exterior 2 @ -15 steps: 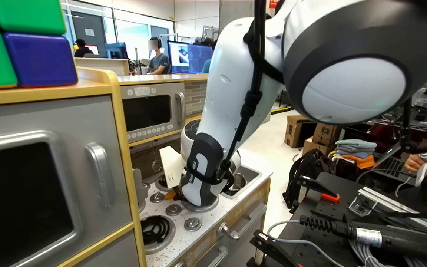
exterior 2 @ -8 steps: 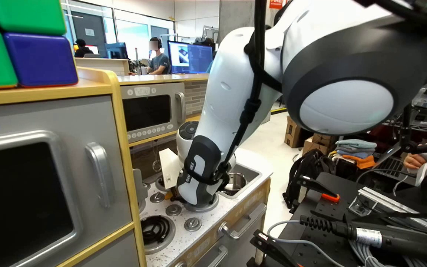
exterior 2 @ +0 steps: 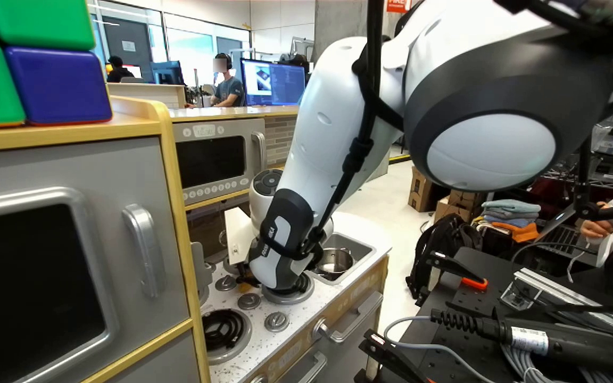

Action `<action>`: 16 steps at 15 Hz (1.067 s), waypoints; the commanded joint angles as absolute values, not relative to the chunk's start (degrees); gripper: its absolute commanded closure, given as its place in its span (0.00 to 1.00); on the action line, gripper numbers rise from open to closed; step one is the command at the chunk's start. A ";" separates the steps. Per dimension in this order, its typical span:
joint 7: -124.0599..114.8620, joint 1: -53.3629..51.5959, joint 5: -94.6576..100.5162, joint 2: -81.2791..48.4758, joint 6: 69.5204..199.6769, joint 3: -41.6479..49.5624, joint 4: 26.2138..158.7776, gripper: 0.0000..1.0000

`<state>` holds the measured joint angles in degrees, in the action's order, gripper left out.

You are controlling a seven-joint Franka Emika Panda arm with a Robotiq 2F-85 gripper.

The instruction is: Put the carrot plush toy in the pot

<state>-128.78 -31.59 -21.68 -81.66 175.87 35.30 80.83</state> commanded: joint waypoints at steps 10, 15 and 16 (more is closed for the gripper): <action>-128.55 -27.78 -18.69 -74.24 177.06 32.86 88.05 1.00; -128.28 -28.07 -19.44 -69.46 177.19 34.73 95.43 1.00; -128.02 -27.88 -19.22 -68.70 175.98 34.86 96.42 1.00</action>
<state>-128.38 -28.26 -20.50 -73.69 176.63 35.11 90.65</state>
